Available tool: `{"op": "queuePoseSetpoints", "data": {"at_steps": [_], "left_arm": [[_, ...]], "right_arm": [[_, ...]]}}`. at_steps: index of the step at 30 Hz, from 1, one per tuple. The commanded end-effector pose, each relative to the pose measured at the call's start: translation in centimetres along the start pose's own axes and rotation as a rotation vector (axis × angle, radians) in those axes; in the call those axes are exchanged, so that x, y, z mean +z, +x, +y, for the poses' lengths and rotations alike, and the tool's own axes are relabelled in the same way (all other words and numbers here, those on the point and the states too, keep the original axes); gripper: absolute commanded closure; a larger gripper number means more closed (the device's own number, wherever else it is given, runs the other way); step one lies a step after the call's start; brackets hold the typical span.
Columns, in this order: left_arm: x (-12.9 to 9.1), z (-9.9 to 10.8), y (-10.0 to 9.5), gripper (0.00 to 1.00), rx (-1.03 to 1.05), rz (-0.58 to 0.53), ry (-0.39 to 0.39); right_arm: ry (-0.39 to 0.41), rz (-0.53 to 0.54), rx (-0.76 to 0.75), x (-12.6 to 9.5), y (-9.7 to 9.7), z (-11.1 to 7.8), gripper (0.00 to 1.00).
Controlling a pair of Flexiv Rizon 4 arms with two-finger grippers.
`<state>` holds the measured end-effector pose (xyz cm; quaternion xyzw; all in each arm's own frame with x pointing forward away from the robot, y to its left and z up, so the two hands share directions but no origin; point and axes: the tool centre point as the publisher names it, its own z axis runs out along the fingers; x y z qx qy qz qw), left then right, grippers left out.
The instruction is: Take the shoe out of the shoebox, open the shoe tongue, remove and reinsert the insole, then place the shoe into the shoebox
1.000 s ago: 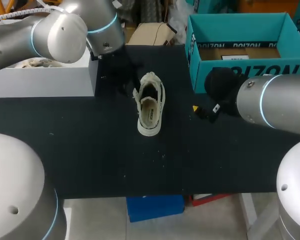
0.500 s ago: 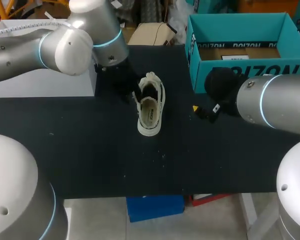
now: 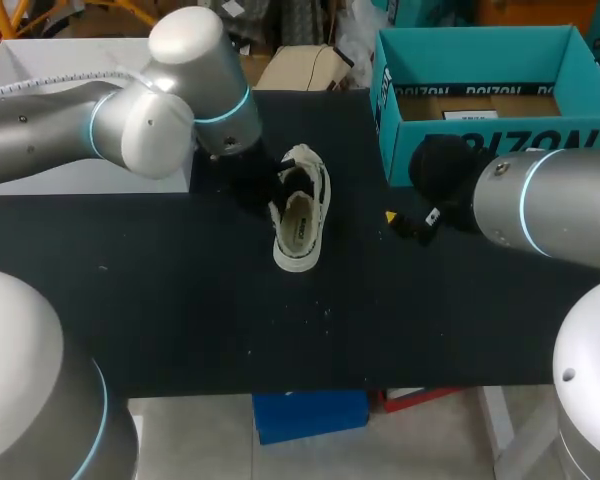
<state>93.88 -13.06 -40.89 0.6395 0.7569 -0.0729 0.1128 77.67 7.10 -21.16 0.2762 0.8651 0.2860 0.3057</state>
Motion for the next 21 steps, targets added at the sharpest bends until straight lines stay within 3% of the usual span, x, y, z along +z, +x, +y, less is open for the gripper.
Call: {"op": "queuePoseSetpoints", "data": {"at_steps": [1,2,11,16,21], "left_arm": [[0.5,0.5,-0.4,0.86,0.005,0.017,-0.024],[0.3,0.7,-0.4,1.0,0.007,0.017,-0.038],[-2.3,1.3,-0.4,1.0,0.022,0.02,-0.071],[-5.6,1.3,-0.9,1.0,0.039,-0.001,-0.088],[-9.9,2.0,-1.7,1.0,0.056,-0.011,-0.153]], "right_arm": [[-0.001,-0.001,0.001,0.1,0.1,-0.1,0.0],[-0.001,-0.001,0.001,0.1,0.1,-0.1,0.0],[-0.001,-0.001,0.001,0.1,0.1,-0.1,0.0],[-0.001,-0.001,0.001,0.1,0.1,-0.1,0.0],[-0.001,-0.001,0.001,0.1,0.1,-0.1,0.0]]}}
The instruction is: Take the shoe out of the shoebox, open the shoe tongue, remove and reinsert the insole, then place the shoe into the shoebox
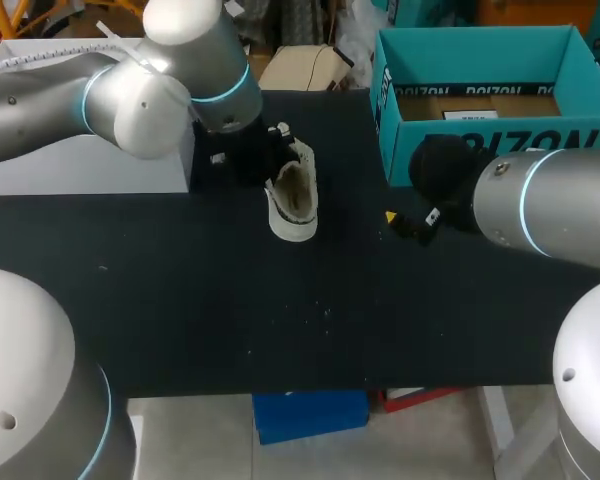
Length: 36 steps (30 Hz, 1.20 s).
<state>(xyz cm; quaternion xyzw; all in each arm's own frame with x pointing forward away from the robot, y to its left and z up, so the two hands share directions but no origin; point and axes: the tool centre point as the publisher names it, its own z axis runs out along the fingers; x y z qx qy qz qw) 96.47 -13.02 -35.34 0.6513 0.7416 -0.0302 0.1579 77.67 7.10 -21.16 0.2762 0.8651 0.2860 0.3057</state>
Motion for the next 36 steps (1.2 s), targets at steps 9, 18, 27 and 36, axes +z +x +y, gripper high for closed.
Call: {"op": "queuePoseSetpoints", "data": {"at_steps": [9,18,27,36], "left_arm": [[-12.7,2.1,-0.6,1.0,-0.028,-0.031,-0.142],[-19.4,5.9,3.4,1.0,-0.213,-0.066,-0.248],[-23.7,8.5,11.2,1.0,-0.426,-0.082,-0.335],[-24.4,7.8,15.8,1.0,-0.543,-0.104,-0.36]], "right_arm": [[-0.001,-0.001,0.001,0.1,0.1,-0.1,0.0],[-0.001,-0.001,0.001,0.1,0.1,-0.1,0.0],[-0.001,-0.001,0.001,0.1,0.1,-0.1,0.0],[-0.001,-0.001,0.001,0.1,0.1,-0.1,0.0]]}}
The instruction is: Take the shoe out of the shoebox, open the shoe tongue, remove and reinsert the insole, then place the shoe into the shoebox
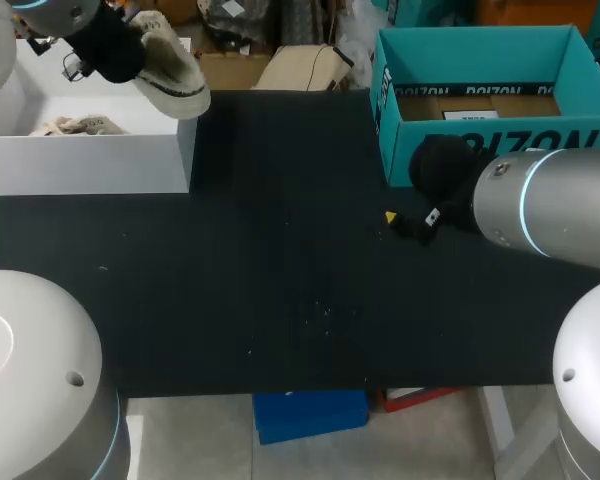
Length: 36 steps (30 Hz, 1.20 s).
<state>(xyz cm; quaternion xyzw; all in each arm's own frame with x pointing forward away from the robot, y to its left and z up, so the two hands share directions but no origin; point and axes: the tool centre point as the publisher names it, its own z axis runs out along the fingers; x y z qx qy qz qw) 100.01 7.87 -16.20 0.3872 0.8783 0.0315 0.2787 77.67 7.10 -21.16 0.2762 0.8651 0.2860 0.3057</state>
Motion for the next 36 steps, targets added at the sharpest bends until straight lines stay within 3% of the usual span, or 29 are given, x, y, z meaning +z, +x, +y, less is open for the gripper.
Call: {"op": "queuePoseSetpoints", "data": {"at_steps": [1,13,17,22,32,36], "left_arm": [[-2.3,-0.2,1.9,1.0,0.005,-0.034,-0.004],[-2.3,-0.2,1.9,1.0,0.005,-0.034,-0.004],[-1.0,2.3,2.1,1.0,-0.283,0.09,-0.057],[0.2,5.5,2.9,1.0,-0.496,0.144,-0.121],[3.1,9.9,3.9,1.0,-0.656,0.219,-0.268],[4.7,11.3,4.3,1.0,-0.686,0.239,-0.272]], "right_arm": [[-0.001,-0.001,0.001,0.1,0.1,-0.1,0.0],[-0.001,-0.001,0.001,0.1,0.1,-0.1,0.0],[-0.001,-0.001,0.001,0.1,0.1,-0.1,0.0],[-0.001,-0.001,0.001,0.1,0.1,-0.1,0.0],[-0.001,-0.001,0.001,0.1,0.1,-0.1,0.0],[-0.001,-0.001,0.001,0.1,0.1,-0.1,0.0]]}}
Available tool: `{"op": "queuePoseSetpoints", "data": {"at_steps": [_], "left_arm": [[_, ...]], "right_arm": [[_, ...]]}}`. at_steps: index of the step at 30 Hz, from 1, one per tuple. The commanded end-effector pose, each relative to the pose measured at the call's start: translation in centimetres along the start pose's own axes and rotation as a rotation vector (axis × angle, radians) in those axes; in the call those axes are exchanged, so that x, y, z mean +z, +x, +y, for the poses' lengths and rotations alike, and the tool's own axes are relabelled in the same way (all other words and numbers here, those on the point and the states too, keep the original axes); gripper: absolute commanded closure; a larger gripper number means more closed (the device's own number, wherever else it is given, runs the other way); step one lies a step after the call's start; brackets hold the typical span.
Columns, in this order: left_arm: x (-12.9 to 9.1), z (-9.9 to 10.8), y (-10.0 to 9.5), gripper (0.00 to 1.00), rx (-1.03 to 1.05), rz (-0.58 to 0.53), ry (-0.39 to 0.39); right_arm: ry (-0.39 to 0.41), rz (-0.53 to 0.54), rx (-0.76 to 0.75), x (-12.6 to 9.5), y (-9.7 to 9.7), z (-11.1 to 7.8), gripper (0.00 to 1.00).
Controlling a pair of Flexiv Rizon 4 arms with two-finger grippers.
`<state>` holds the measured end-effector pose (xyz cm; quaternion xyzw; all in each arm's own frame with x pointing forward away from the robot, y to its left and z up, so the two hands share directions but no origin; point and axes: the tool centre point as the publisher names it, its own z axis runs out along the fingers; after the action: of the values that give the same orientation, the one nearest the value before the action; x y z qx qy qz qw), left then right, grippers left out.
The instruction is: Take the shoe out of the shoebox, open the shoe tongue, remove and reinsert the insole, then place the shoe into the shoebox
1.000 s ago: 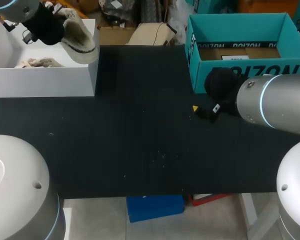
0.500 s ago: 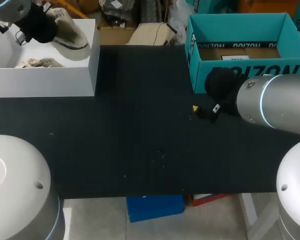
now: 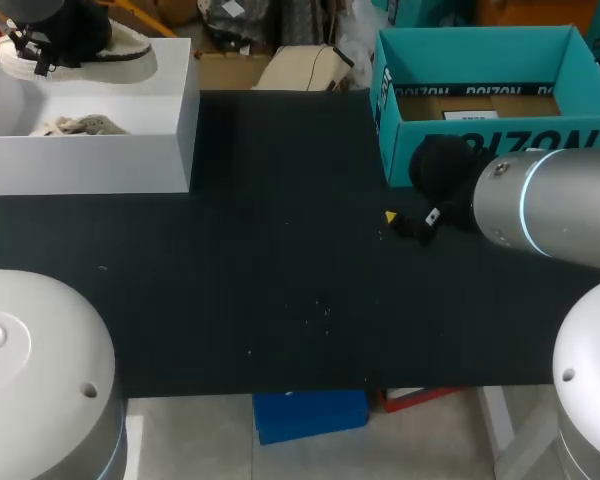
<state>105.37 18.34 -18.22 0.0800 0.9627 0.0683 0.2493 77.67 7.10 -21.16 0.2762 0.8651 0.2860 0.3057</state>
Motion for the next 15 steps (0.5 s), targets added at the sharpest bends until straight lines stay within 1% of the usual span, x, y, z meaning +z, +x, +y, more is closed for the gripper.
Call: {"op": "queuePoseSetpoints", "data": {"at_steps": [1,10,11,15], "left_arm": [[2.3,0.0,-1.8,1.0,-0.096,0.084,-0.076],[6.7,1.4,-3.2,1.0,-0.112,0.12,-0.125],[7.1,1.5,-3.2,1.0,-0.117,0.127,-0.115],[8.5,2.1,-3.6,1.0,-0.12,0.131,-0.125]], "right_arm": [[-0.001,-0.001,0.001,0.1,0.1,-0.1,0.0],[-0.001,-0.001,0.001,0.1,0.1,-0.1,0.0],[-0.001,-0.001,0.001,0.1,0.1,-0.1,0.0],[-0.001,-0.001,0.001,0.1,0.1,-0.1,0.0]]}}
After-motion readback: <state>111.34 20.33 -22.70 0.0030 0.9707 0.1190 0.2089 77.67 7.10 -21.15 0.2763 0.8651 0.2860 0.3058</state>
